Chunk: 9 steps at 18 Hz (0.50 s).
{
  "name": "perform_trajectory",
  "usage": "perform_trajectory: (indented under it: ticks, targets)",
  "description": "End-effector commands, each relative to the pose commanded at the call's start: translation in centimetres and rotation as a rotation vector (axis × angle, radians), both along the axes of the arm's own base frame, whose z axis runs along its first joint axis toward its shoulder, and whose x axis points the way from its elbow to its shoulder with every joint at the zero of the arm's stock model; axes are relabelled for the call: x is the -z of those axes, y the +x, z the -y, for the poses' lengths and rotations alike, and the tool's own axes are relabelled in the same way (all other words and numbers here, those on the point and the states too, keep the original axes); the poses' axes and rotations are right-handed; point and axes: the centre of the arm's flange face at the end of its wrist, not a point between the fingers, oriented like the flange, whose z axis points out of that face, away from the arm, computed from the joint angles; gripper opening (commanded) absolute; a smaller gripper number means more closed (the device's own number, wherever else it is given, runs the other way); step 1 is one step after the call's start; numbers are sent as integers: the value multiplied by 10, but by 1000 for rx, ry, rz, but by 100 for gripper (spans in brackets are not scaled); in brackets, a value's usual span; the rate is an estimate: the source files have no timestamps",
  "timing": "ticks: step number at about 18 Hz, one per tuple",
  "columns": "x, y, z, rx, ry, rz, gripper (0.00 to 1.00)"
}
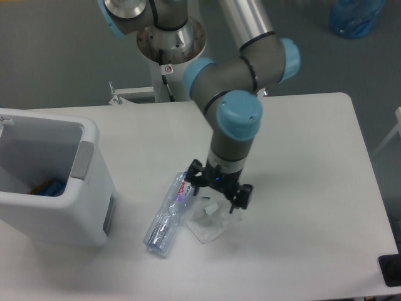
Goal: Place the trash in the trash can
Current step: 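Move the gripper over the crumpled clear plastic wrapper and lower it, then close the gripper on the plastic wrapper and lift it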
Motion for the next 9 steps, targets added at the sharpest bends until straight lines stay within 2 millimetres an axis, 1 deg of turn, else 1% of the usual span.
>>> perform_trajectory:
  ticks: [3,4,7,8,9]
  targets:
    - [7,0,3,7,-29,-12,100]
    - [12,-1,4,11,-57,-28,100]
    - [31,6,-4,41,-144,-78,99]
    - [33,5,-4,35,-150,-85,93]
    - [37,7,-7,33,-153,-82,76]
